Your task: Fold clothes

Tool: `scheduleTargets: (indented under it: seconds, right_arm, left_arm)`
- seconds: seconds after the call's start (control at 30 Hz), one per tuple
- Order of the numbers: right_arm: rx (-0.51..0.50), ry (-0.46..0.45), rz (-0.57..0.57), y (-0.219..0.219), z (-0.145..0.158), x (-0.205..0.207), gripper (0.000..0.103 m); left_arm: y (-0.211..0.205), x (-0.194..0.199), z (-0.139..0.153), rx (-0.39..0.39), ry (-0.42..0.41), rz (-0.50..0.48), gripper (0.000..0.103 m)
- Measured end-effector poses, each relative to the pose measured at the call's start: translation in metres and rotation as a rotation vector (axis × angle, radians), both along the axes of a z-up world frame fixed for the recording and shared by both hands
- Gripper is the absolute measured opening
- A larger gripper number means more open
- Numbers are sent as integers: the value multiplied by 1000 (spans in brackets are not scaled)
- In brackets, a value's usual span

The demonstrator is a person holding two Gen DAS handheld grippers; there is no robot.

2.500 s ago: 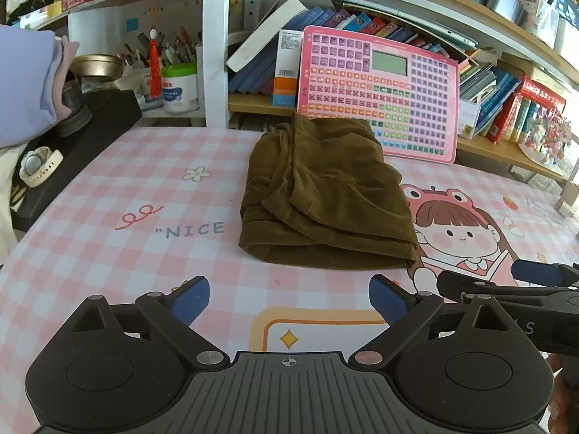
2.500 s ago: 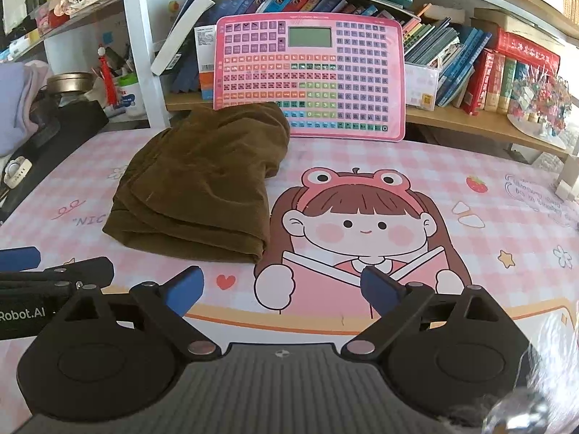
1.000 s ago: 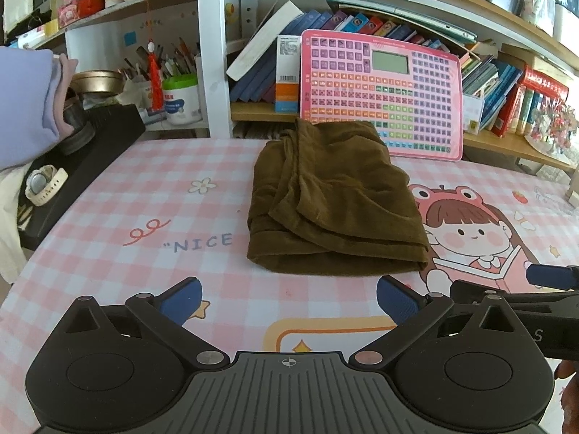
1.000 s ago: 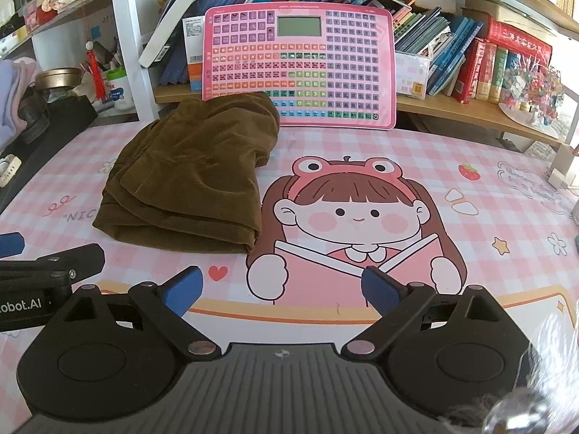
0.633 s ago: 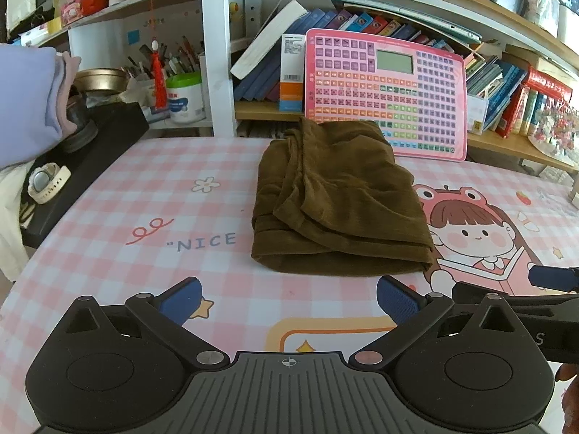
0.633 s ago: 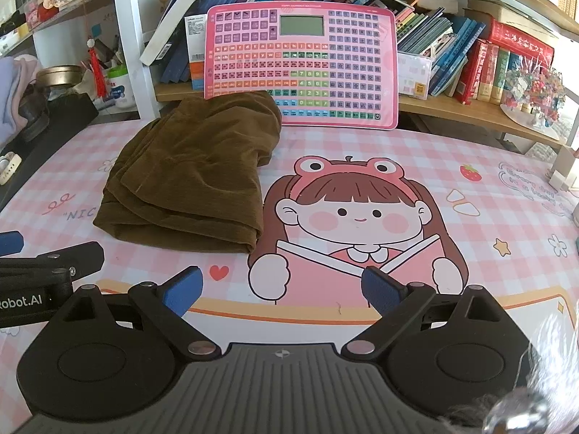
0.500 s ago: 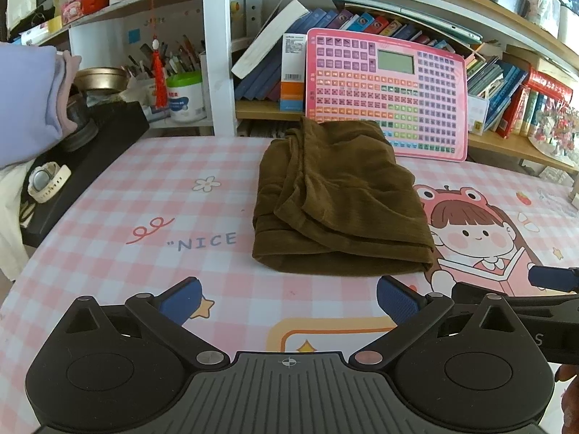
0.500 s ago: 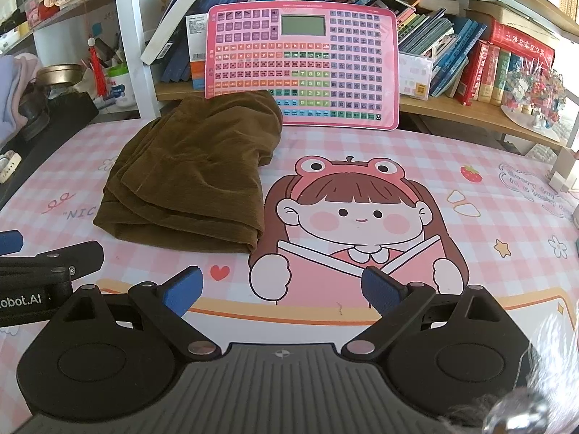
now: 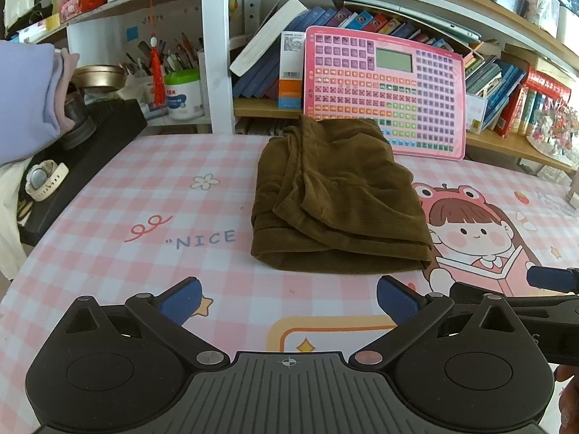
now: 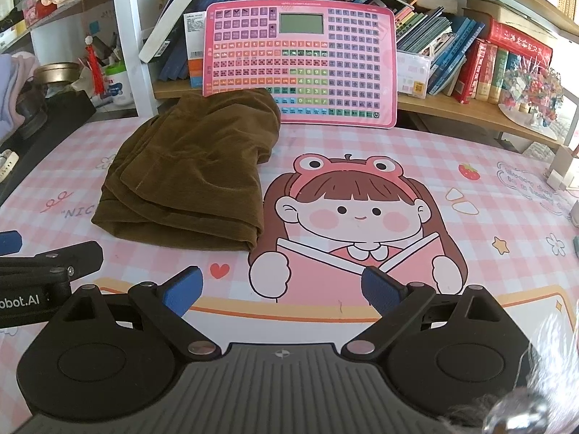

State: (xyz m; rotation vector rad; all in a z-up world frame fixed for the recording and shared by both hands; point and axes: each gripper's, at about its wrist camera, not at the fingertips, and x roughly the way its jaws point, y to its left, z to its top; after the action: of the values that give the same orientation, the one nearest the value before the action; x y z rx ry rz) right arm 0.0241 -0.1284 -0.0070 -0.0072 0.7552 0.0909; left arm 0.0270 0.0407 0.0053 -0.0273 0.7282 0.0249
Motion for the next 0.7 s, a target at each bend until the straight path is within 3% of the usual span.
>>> scheduleTargets:
  seconds: [0.7]
  right_arm:
    - [-4, 7, -16, 2, 0, 0, 95]
  left_arm:
    - [4, 3, -2, -26, 13, -18, 103]
